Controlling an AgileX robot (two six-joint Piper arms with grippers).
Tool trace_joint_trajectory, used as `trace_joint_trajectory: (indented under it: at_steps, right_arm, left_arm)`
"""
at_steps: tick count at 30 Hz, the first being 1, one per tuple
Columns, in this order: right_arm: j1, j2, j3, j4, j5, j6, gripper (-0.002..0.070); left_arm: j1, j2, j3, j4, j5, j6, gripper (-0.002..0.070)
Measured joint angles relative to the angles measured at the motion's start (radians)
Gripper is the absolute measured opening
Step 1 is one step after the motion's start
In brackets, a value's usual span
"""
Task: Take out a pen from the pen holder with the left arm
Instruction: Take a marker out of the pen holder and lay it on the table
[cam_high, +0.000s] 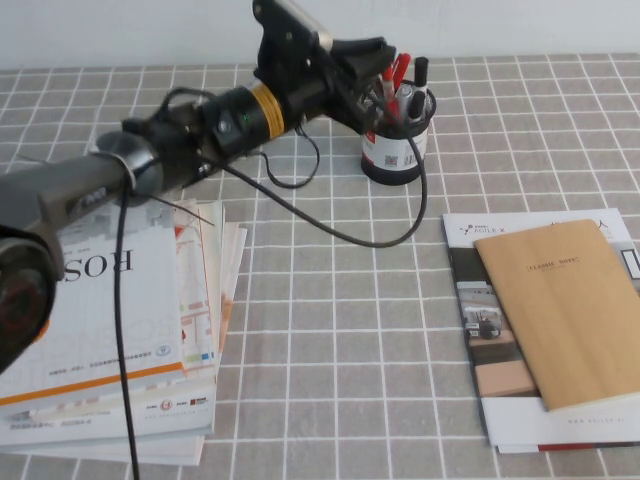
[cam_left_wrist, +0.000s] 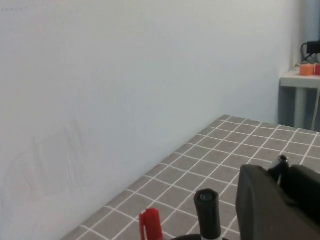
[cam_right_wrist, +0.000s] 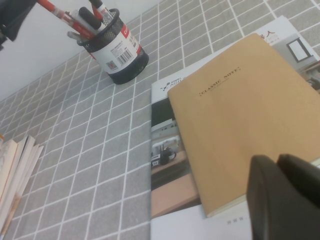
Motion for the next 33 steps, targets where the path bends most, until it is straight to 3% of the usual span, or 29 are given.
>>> trace_joint_trajectory:
  at_steps: [7,12,15,18,20,23,28,33]
  right_arm:
    - [0.000,0.000,0.000,0.000,0.000,0.000,-0.0013]
    - [0.000,0.000,0.000,0.000,0.000,0.000,-0.0013]
    - [0.000,0.000,0.000,0.000,0.000,0.000,-0.0013]
    - [0.000,0.000,0.000,0.000,0.000,0.000,-0.0013]
    - [0.000,0.000,0.000,0.000,0.000,0.000,-0.0013]
    - [0.000,0.000,0.000,0.000,0.000,0.000,-0.0013]
    - [0.000,0.000,0.000,0.000,0.000,0.000,-0.0013]
    - [0.000,0.000,0.000,0.000,0.000,0.000,-0.0013]
  left_arm:
    - [0.016,-0.098,0.000,0.035,0.083,-0.057,0.0056]
    - [0.018,-0.236,0.000,0.237,0.197,-0.227,0.0056]
    - [0.018,-0.340,0.000,0.413,0.297,-0.441,0.0056]
    - [0.020,-0.429,-0.002,0.657,0.375,-0.808,0.0056]
    - [0.035,-0.458,-0.002,0.736,0.331,-1.033,0.0056]
    - [0.074,-0.465,-0.002,0.789,0.140,-1.203,0.0056]
    - [0.119,-0.430,-0.002,0.827,-0.020,-1.315,0.0055]
    - [0.133,-0.426,0.000,0.830,0.007,-1.260,0.0055]
